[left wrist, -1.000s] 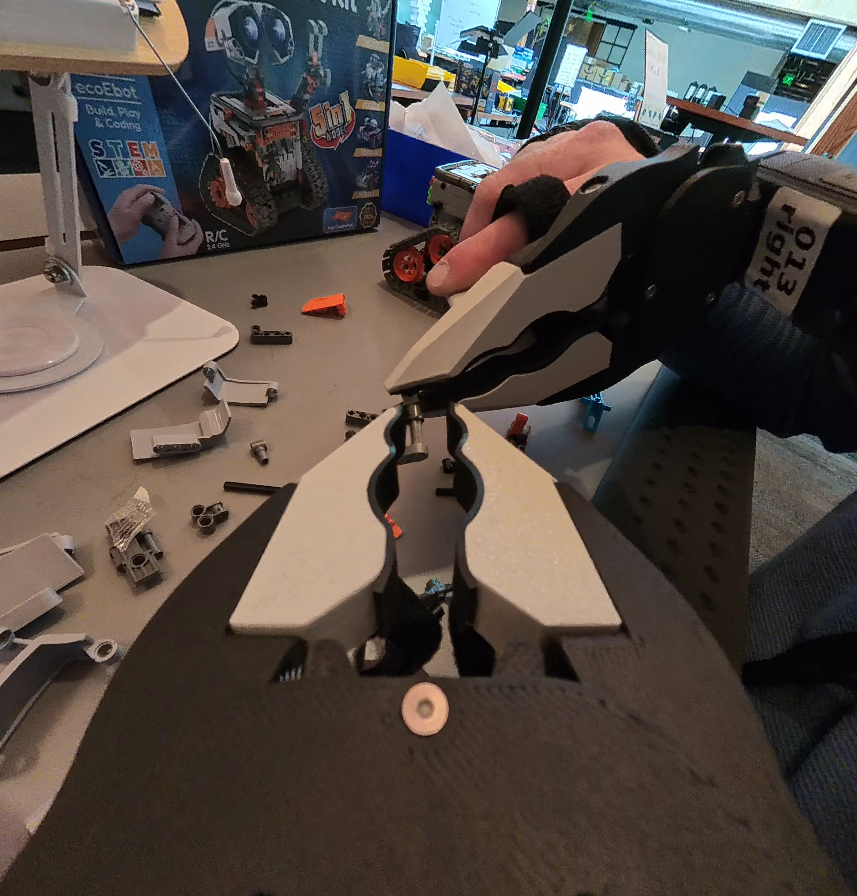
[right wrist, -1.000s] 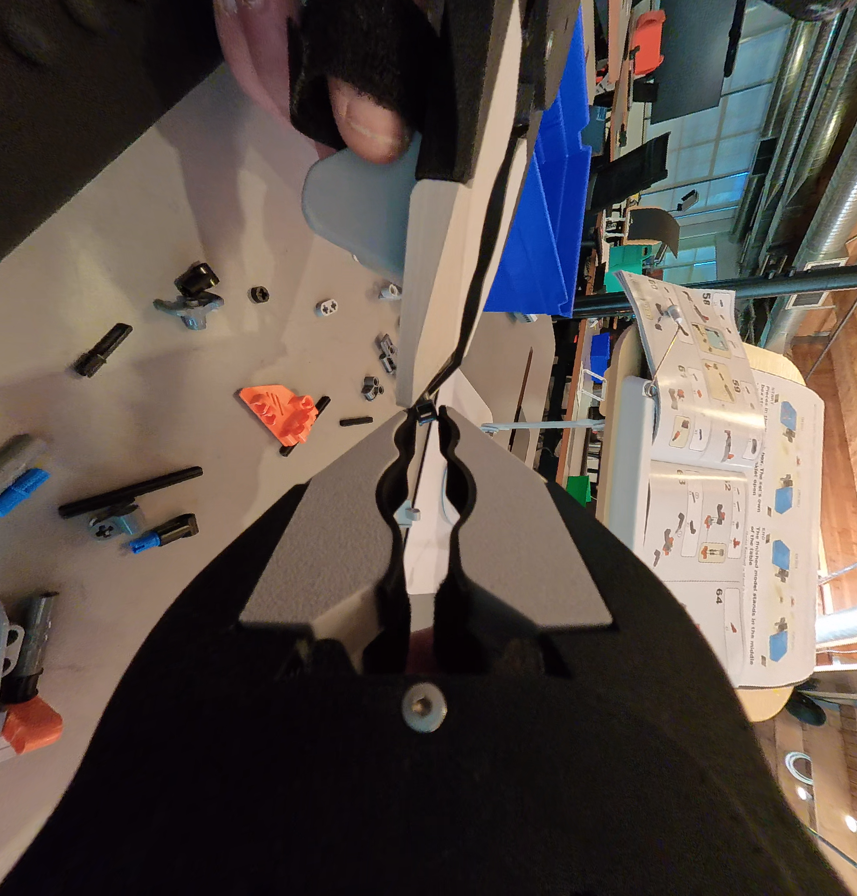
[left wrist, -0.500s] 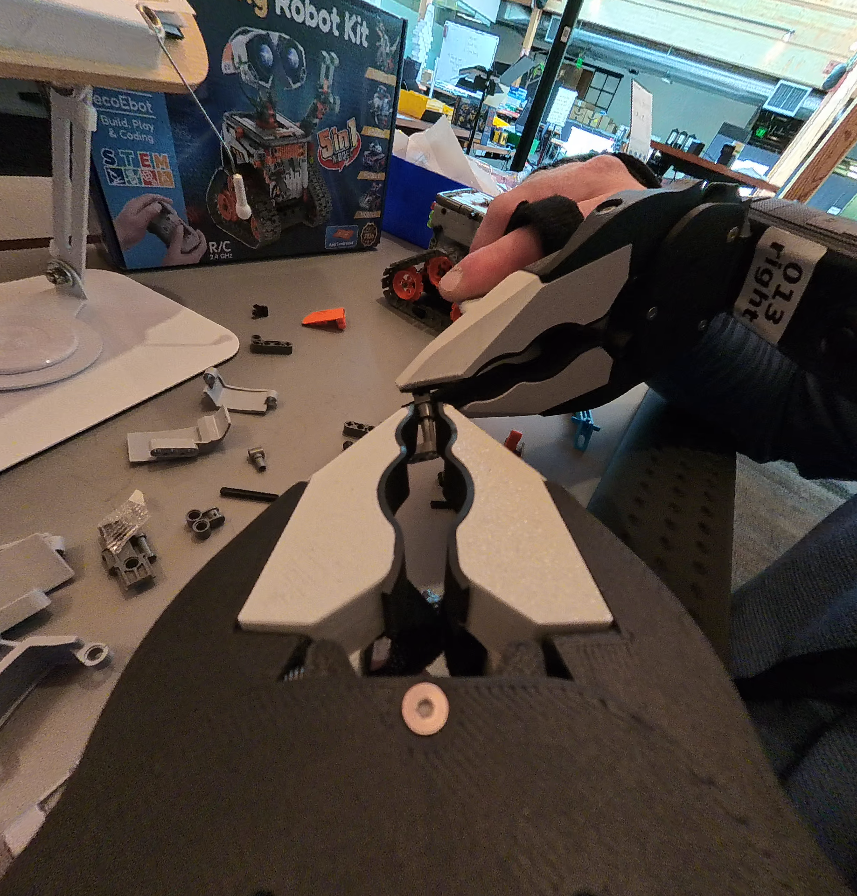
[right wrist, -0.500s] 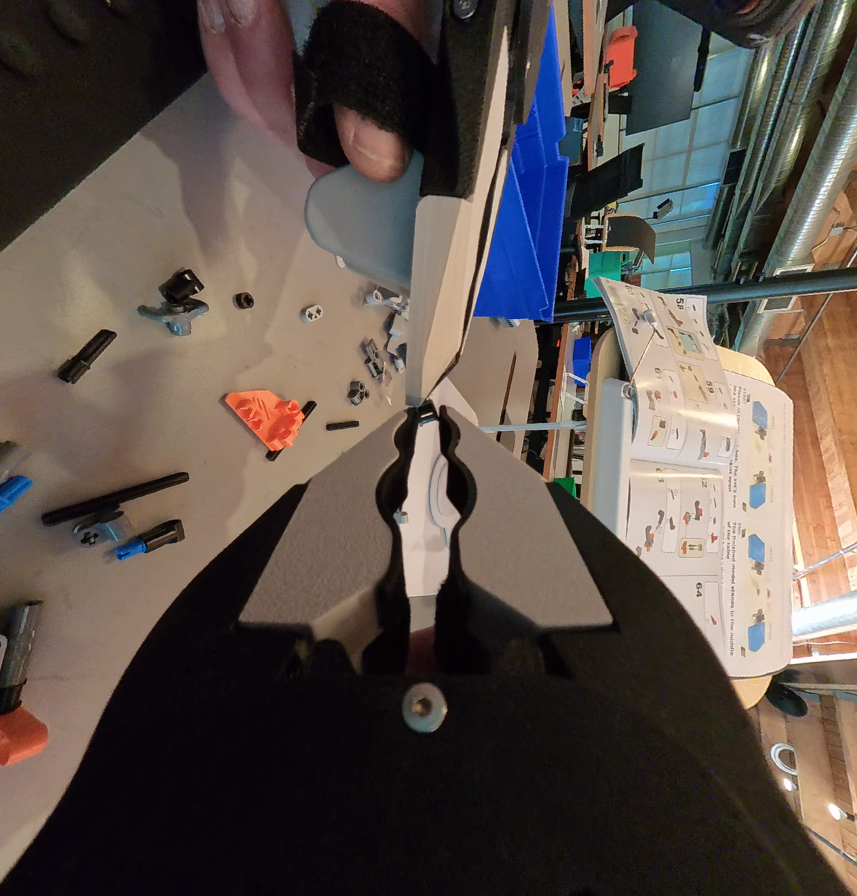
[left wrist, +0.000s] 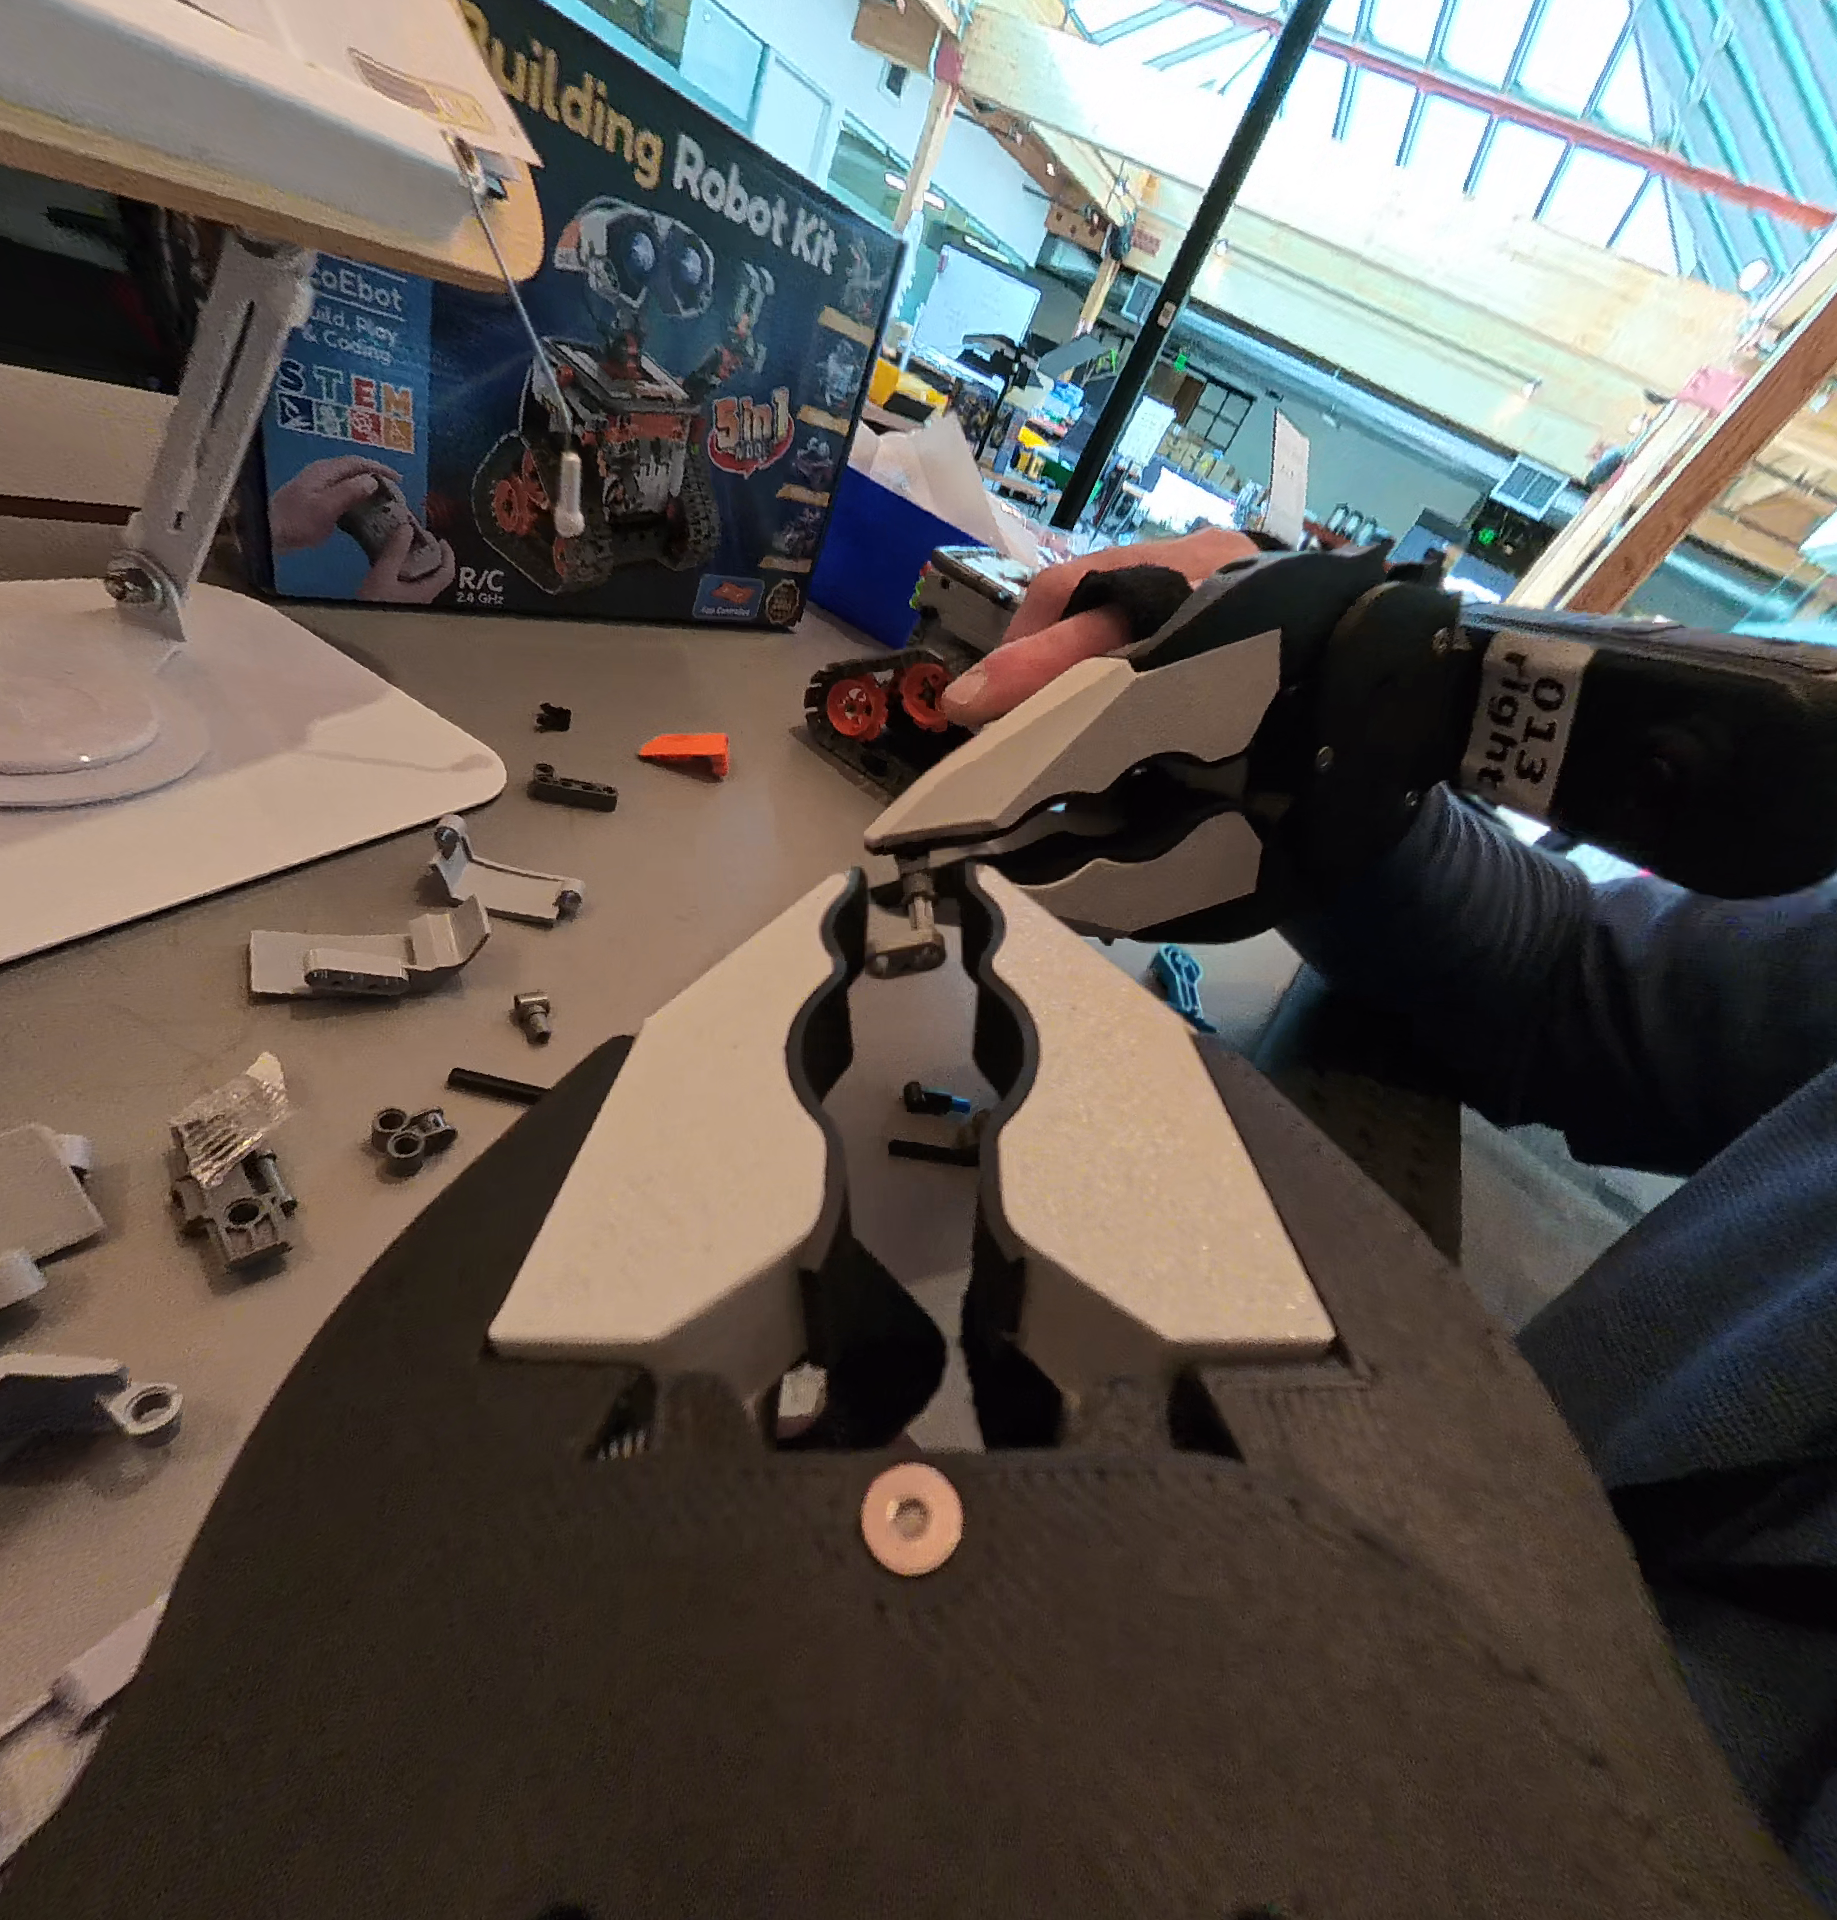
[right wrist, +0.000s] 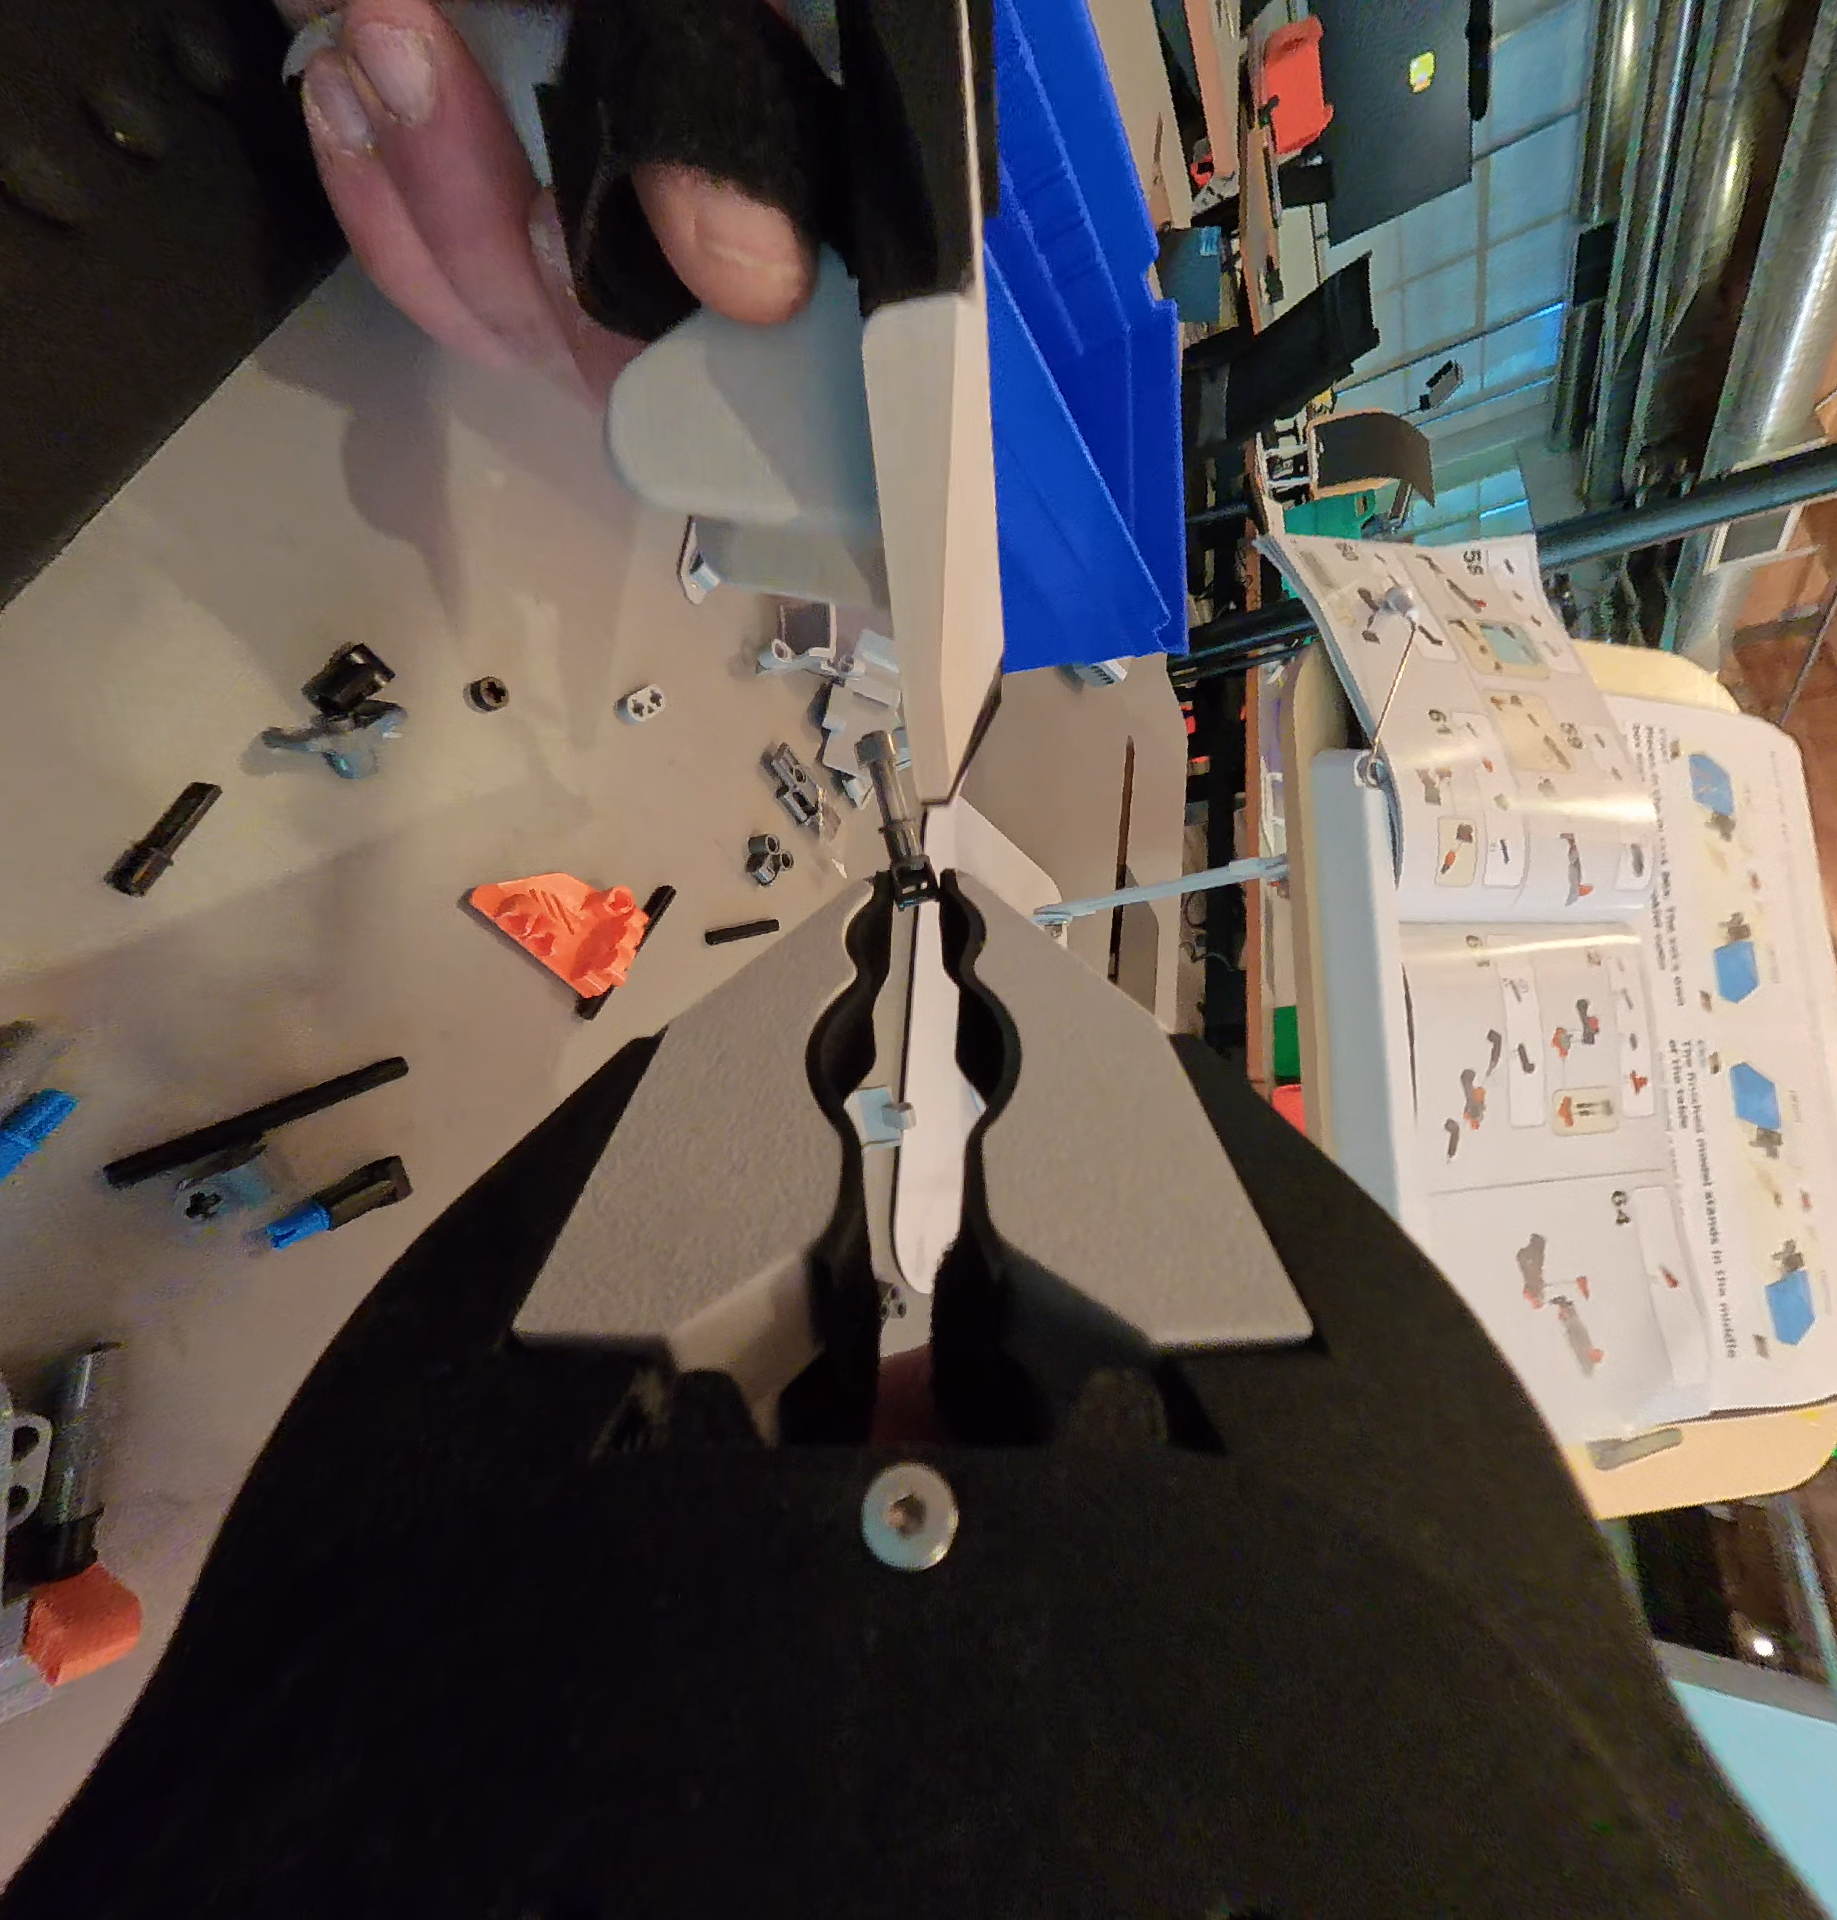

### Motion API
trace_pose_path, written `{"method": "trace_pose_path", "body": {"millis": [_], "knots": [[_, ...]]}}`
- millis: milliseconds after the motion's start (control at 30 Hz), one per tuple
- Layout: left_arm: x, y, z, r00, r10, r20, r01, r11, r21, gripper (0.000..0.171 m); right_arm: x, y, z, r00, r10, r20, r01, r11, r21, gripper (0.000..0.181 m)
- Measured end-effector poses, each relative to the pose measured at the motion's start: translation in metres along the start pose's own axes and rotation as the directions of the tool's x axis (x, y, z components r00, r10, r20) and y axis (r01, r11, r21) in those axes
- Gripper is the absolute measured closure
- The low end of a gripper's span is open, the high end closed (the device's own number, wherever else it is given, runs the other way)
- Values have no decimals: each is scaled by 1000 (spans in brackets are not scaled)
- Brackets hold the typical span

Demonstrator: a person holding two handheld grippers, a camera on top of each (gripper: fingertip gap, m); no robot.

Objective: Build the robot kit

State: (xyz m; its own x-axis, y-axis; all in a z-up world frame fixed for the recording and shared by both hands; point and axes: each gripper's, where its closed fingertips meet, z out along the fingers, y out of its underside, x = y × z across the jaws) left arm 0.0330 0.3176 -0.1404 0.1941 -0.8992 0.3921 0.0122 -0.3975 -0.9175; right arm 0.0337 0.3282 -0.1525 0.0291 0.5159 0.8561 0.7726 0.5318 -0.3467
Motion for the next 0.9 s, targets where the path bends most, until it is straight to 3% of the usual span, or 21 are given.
{"method": "trace_pose_path", "body": {"millis": [167,367,667,900], "knots": [[-5,-6,-4,999,-30,14,29,999,41,152,8,8,-1,994,109,2,-109,994,12,175],[-4,-3,-1,1000,-14,14,14,1000,22,149,9,8,-3,993,115,0,-115,993,14,175],[3,12,9,994,109,30,-106,991,-76,154,-6,-2,-2,990,-140,-7,139,990,-26,175],[4,13,10,994,106,17,-104,990,-91,167,-6,-4,-1,990,-144,-5,144,989,-36,174]]}}
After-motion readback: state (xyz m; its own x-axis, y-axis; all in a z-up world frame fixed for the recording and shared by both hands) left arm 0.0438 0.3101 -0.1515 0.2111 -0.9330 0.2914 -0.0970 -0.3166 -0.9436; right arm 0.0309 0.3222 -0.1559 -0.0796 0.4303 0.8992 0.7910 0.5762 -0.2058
